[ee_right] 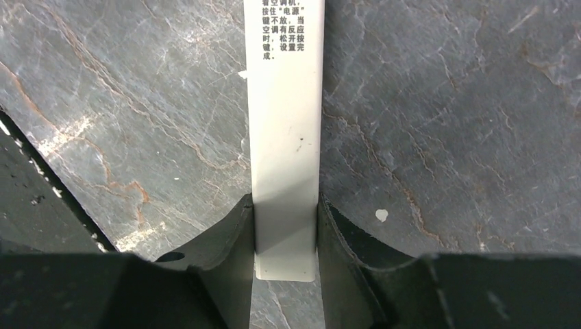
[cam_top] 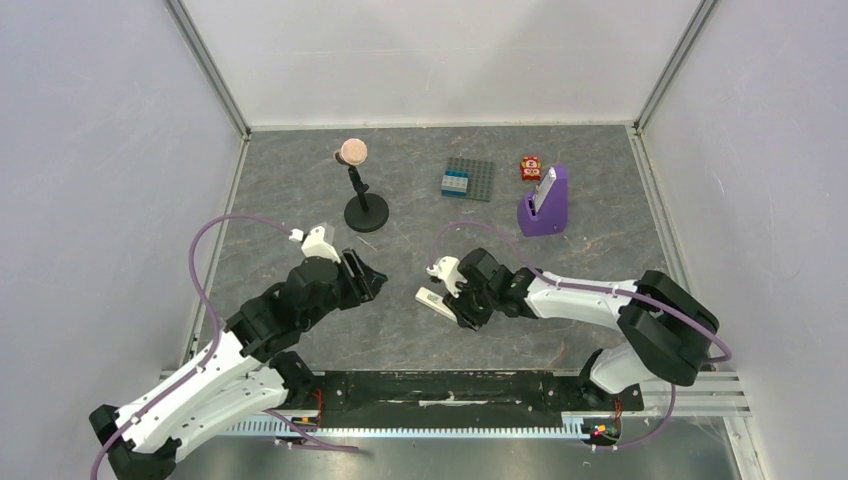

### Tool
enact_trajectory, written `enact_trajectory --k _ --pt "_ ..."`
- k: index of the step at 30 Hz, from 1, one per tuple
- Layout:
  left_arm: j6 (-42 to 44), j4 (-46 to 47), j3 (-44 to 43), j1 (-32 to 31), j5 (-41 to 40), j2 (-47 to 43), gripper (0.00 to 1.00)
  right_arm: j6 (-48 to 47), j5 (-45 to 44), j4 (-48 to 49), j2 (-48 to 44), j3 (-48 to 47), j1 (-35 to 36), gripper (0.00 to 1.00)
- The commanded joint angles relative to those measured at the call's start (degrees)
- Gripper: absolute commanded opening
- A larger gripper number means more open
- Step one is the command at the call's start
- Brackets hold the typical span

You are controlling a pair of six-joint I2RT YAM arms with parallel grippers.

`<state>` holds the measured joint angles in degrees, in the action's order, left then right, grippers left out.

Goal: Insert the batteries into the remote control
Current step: Turn over the remote control at the center of the board.

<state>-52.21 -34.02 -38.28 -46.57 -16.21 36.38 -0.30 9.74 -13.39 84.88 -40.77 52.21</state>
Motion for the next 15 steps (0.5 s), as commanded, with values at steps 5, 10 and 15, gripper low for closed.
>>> enact_trajectory --k 5,10,15 --pt "0.2 4.7 2.7 0.3 2.5 -5.5 0.66 13.9 4.1 8.9 -5.9 -0.2 0.1 0.13" --pt "3.4 10.7 4.3 0.3 7.4 -9.4 0.74 25.9 15.7 18.2 -8.8 -1.6 -1.8 0.13" --pt "6.5 18.6 5.3 0.3 10.4 -13.3 0.75 37.3 24.1 26.1 -10.7 -3.5 -3.5 0.14"
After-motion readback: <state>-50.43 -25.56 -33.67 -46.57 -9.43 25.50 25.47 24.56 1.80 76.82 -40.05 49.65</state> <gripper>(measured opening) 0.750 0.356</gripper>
